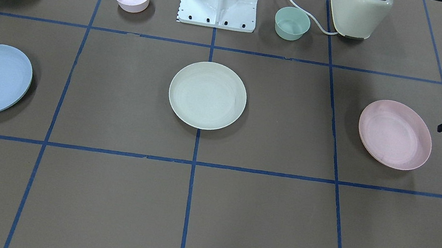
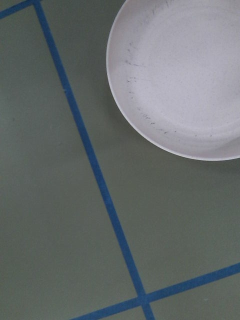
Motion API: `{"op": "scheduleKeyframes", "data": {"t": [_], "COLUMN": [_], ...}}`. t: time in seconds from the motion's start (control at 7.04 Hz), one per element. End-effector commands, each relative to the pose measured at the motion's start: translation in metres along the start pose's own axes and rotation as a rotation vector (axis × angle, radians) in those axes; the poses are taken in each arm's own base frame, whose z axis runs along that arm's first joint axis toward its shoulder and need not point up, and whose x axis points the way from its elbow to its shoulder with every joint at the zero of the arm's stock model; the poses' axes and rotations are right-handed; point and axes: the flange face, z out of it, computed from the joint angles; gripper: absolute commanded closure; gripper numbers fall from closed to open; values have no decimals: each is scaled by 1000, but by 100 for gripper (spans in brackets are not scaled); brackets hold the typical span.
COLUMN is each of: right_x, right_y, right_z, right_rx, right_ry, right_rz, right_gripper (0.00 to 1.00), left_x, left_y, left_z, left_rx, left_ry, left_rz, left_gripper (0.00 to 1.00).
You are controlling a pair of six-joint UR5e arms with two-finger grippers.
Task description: Stack three plates with pink and blue
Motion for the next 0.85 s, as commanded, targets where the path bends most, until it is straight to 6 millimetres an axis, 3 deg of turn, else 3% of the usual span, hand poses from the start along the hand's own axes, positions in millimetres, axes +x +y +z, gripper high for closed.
{"op": "scheduleKeyframes", "data": {"t": [0.0, 0.14, 0.28, 0.57, 0.71], "right_x": [-5, -6, -8, -9, -10], "right_y": [-2, -2, -2, -2, -2], "right_z": [-3, -2, -3, -4, -5], "right_rx": [20, 18, 21, 23, 23], "right_ry": [-4, -5, -7, -13, -18], "right_rz": [-1, -1, -6, -4, -7], "right_gripper": [0, 0, 0, 0, 0], "left_x": [-18, -18, -19, 4, 0], "left_y": [3, -1, 5, 2, 4], "left_z": [23, 26, 42, 65, 72], "left_rx": [-32, -38, -73, -119, -129], "left_ry": [0, 0, 18, 52, 51], "left_rz": [-23, -26, -26, -54, -58], "left_gripper": [2, 2, 2, 3, 6]}}
